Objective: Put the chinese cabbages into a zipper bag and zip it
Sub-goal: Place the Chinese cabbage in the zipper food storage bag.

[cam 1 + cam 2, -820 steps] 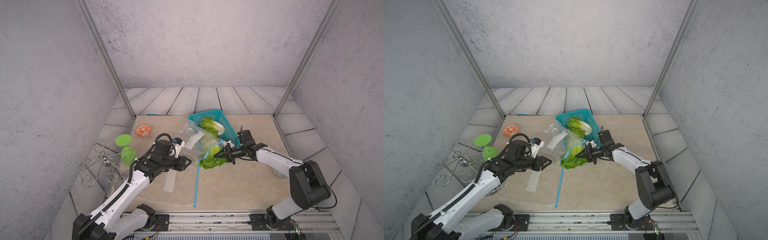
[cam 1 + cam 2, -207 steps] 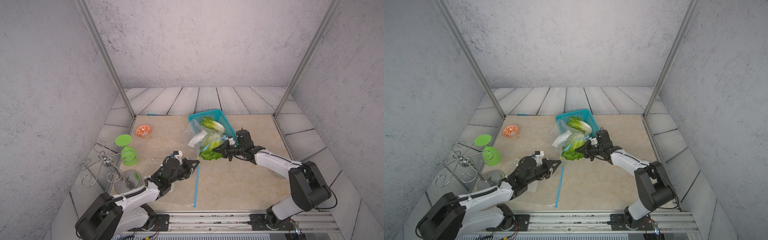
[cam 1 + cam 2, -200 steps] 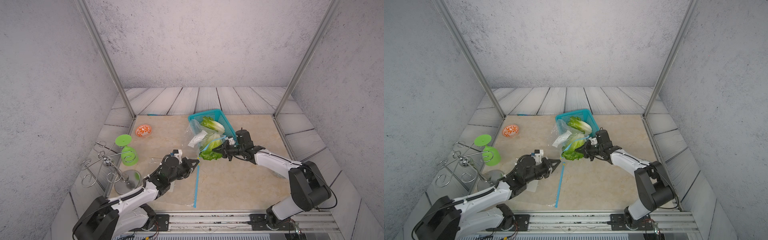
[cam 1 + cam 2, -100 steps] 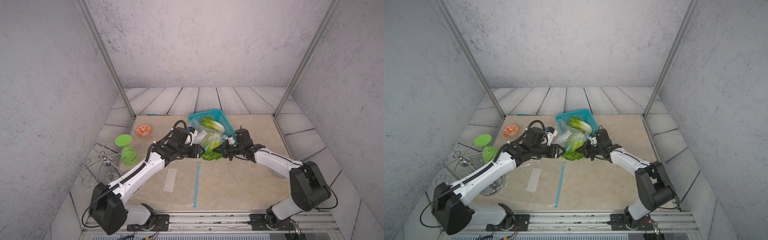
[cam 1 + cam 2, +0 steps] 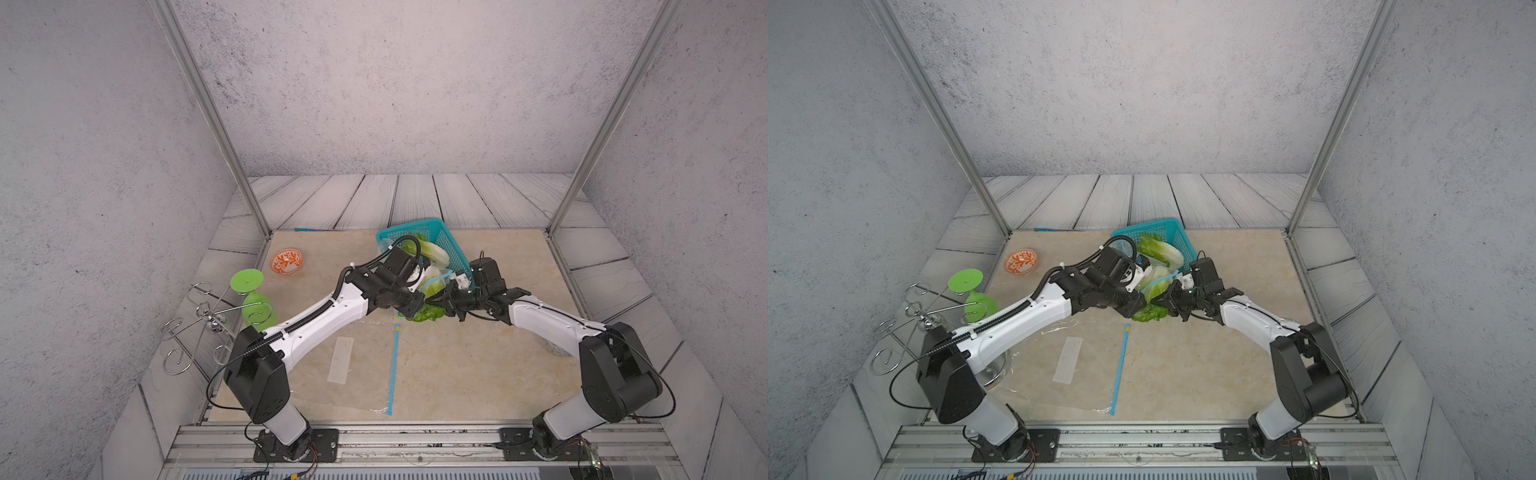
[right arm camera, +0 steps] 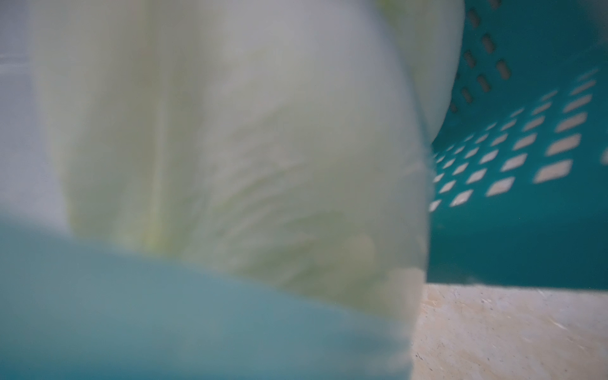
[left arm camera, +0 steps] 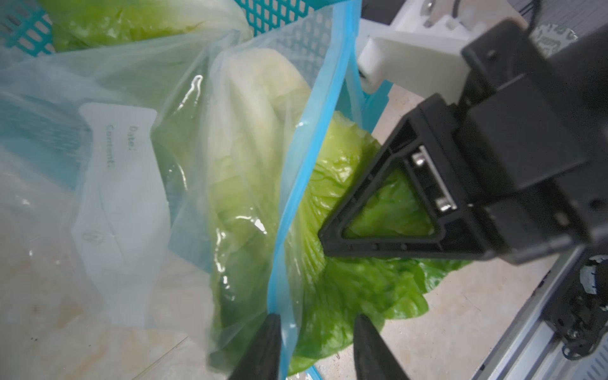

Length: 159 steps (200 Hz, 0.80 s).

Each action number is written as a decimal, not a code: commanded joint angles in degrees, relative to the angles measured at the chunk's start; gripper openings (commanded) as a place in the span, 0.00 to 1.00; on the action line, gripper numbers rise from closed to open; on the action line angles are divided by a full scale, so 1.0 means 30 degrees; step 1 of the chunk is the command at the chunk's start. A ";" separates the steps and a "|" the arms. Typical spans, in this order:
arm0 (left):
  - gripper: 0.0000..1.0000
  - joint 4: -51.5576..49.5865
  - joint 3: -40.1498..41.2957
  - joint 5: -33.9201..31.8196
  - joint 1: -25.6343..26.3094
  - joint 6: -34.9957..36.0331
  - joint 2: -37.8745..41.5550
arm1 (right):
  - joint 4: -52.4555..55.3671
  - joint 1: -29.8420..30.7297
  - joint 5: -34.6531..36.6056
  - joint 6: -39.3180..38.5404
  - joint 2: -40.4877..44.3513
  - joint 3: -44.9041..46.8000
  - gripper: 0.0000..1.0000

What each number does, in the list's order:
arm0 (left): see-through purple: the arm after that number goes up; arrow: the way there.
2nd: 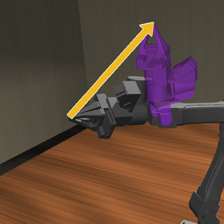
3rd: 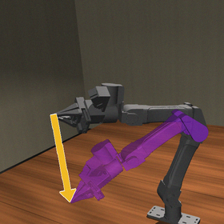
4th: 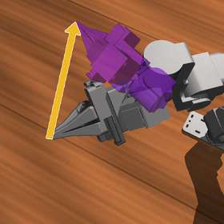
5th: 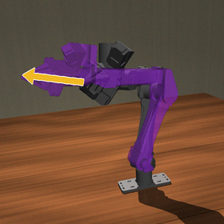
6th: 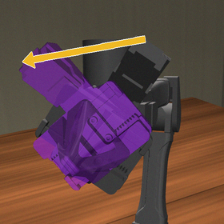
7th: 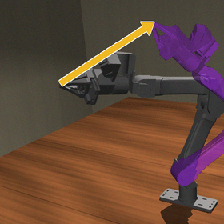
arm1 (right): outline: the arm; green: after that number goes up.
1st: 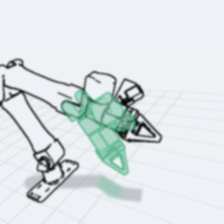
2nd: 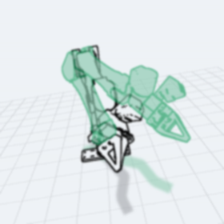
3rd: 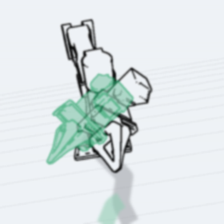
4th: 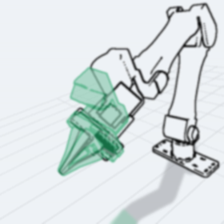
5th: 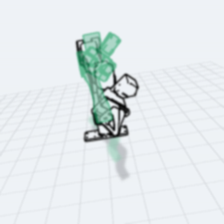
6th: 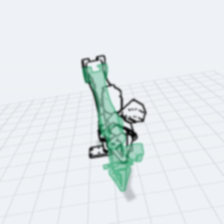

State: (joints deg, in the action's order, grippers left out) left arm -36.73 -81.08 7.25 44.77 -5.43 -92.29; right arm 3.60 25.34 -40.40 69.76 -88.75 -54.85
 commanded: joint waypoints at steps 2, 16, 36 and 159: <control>0.19 -0.0274 -0.0797 -0.0523 0.0073 0.0539 0.0009 | 0.1046 -0.0027 0.0756 -0.0295 0.0110 -0.0184 0.00; 0.16 -0.0310 -0.0920 -0.0586 0.0119 0.0416 -0.0026 | 0.1019 -0.0022 0.0729 -0.0283 0.0065 -0.0428 0.00; 0.34 -0.0597 -0.1032 -0.2112 0.0134 0.0671 0.0261 | 0.0939 -0.0039 0.0723 -0.0250 0.0118 -0.0398 0.00; 0.00 -0.1774 -0.3360 0.0072 0.0251 0.0972 -0.1779 | 0.0527 -0.0039 0.1226 -0.1593 0.0816 -0.0207 0.00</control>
State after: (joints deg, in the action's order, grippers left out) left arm -39.51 -88.03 5.41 45.17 -1.96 -99.04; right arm 4.45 25.34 -40.32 67.94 -88.75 -55.35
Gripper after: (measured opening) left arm 0.032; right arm 0.153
